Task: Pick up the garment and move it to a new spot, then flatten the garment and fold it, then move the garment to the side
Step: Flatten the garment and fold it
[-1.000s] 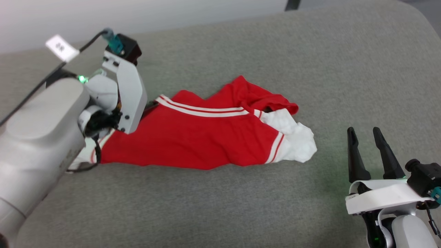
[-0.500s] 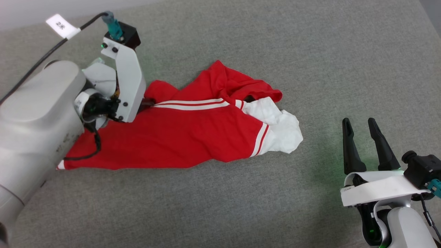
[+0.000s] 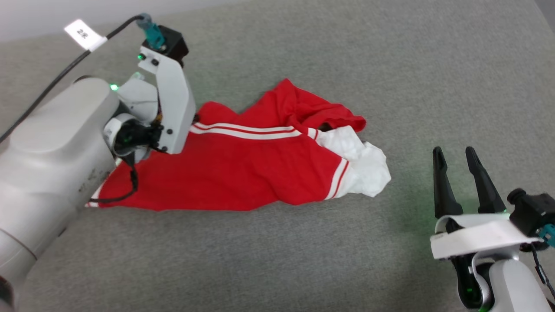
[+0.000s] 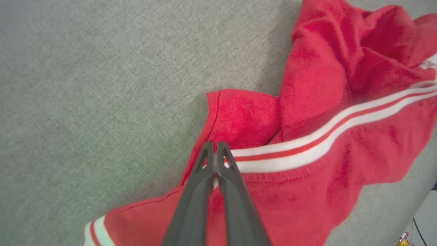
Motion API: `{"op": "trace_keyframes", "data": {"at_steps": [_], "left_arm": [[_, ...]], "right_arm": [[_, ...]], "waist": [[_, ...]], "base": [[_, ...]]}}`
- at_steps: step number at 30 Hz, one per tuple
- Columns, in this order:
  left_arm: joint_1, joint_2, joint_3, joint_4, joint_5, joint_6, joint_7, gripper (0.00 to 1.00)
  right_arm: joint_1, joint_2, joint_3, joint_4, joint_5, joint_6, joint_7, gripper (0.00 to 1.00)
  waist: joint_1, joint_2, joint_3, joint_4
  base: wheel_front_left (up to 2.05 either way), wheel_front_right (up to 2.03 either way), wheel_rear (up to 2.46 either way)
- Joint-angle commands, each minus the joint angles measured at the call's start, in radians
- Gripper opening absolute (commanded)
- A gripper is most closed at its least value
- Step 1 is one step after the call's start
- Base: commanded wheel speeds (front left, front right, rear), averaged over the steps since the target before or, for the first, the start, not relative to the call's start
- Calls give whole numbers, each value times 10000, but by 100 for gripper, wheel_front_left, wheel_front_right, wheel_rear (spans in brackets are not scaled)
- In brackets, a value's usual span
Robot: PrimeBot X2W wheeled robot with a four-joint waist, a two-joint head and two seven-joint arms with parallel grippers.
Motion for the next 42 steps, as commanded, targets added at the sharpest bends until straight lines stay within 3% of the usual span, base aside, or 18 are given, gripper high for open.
{"op": "trace_keyframes", "data": {"at_steps": [1,7,16,20,26,32,33,34,42], "left_arm": [[-56,8,-29,-206,-115,-36,-156,0],[463,483,19,-1829,-786,-34,-814,0],[2496,2489,-15,-5676,-1538,16,-1995,0],[3293,2998,-70,-6735,-1425,333,-2571,0],[4910,3688,-158,-8138,-1336,1169,-3768,0],[6099,3875,-182,-8488,-1451,1534,-4878,2],[6248,3854,-156,-8490,-1431,1545,-5123,86],[6414,3829,-138,-8478,-1495,1557,-5343,100],[7291,3727,303,-8391,-1617,1846,-7216,100]], "right_arm": [[197,-73,-62,22,-99,-14,-51,100],[398,-278,-128,6,-215,-14,-51,100],[689,-624,-492,-86,-282,-14,-51,100],[775,-695,-588,-131,-302,-14,-51,100],[861,-774,-566,-186,-303,-14,-51,100],[1006,-983,-567,-130,-298,-14,-51,100],[1015,-1024,-564,-133,-299,-14,-51,100],[1040,-1073,-558,-118,-302,-14,-51,100],[1093,-1805,206,379,-153,-14,99,100]], "waist": [[0,-1,-302,314],[0,-1,-860,928],[0,-1,-1313,1685],[0,-1,-1359,1860],[0,-1,-1359,2013],[0,-1,-1416,2173],[0,-1,-1433,2199],[0,-1,-1462,2226],[0,-1,-1789,2495]], "base": [[0,0,0],[0,0,0],[0,0,0],[0,0,0],[0,0,0],[0,0,0],[0,0,0],[0,0,0],[0,0,0]]}}
